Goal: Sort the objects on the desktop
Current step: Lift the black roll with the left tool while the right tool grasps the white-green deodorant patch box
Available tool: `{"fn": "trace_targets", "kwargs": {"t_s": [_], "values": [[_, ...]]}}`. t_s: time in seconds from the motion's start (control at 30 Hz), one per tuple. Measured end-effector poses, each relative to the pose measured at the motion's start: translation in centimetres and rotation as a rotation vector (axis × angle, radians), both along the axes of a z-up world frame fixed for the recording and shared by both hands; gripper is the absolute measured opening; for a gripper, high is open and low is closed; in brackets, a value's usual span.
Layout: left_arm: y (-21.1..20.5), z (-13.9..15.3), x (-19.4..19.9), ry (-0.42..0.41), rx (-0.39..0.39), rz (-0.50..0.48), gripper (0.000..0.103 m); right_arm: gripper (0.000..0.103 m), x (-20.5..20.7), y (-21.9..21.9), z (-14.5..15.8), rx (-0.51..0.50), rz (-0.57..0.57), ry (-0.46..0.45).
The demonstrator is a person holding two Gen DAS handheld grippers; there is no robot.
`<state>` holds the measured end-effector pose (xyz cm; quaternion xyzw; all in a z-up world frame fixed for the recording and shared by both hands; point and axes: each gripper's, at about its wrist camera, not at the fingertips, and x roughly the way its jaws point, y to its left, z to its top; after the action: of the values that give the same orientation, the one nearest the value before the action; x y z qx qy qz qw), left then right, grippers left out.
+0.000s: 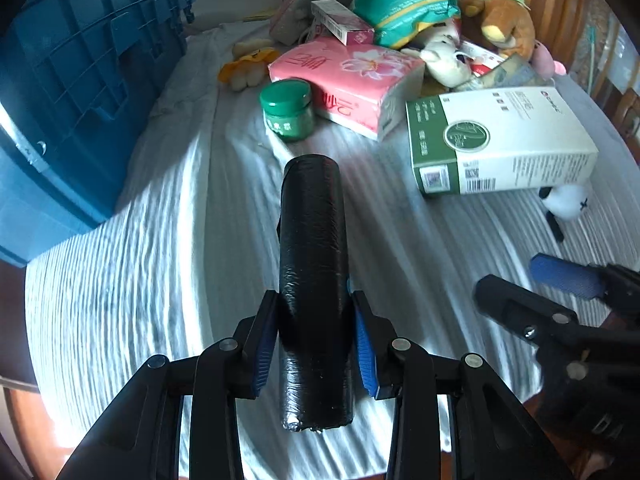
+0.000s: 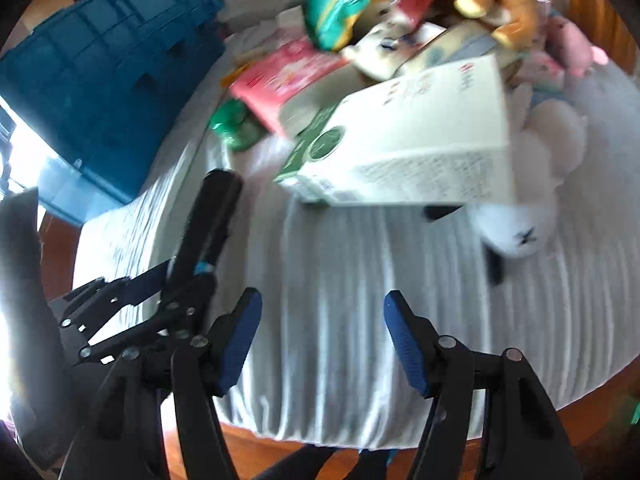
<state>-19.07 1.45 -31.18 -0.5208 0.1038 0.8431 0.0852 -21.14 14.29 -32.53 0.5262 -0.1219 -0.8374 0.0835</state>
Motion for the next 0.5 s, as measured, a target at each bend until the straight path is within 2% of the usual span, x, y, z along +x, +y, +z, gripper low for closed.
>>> {"fn": "trace_targets", "kwargs": {"t_s": [0.17,0.33,0.5], "values": [[0.8,1.5,0.1,0.021,0.021,0.042,0.035,0.057,0.5,1.4,2.9,0.069,0.009,0.076],[3.3,3.9,-0.2,0.085,0.037,0.107,0.035,0.055,0.5,5.9,7.0,0.111,0.005,0.214],[5.8,2.9,-1.4,0.098,0.023,0.259,0.035,0.055,-3.5,11.9,6.9,0.165,0.02,0.206]]}}
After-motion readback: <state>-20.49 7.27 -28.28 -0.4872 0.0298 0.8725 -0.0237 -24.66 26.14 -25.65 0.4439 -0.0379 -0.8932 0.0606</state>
